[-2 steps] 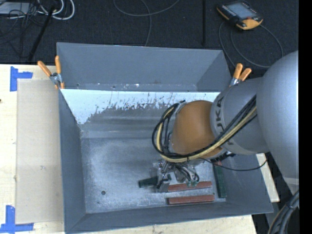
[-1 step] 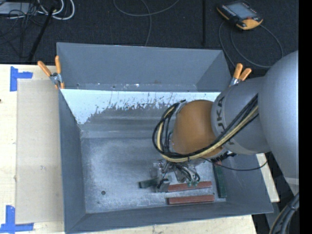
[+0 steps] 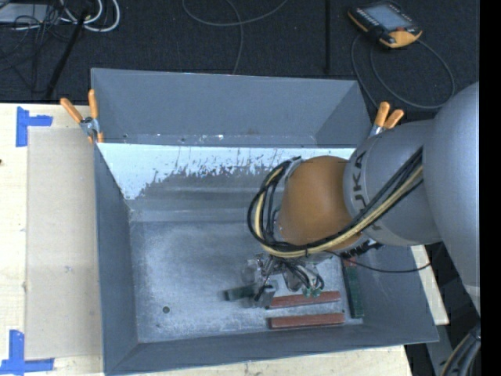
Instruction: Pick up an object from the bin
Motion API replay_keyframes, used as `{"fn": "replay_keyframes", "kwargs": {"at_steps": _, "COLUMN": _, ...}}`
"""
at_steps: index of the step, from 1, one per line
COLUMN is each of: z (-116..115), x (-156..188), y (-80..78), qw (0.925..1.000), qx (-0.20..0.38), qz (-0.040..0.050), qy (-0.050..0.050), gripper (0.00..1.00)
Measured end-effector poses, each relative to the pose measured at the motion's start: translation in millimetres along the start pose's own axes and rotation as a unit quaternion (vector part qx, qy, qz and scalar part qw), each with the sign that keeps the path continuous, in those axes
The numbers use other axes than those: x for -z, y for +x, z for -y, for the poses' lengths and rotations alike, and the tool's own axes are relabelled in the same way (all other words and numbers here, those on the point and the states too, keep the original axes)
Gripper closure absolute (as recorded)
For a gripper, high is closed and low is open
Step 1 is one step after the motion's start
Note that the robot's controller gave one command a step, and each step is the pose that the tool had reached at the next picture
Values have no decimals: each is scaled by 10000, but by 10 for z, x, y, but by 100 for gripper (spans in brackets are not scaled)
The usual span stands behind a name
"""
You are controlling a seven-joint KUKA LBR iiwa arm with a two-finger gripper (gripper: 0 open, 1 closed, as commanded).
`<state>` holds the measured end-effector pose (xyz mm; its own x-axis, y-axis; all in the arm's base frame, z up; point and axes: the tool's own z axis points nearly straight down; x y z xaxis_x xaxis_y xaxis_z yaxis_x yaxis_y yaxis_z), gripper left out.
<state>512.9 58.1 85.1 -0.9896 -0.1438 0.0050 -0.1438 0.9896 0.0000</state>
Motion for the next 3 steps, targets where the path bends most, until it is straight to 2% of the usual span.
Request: {"fn": "replay_keyframes", "kwargs": {"at_steps": 3, "z": -1, "x": 199, "y": -12, "qw": 10000, "qx": 7, "qz": 26, "qy": 1, "gripper": 100}}
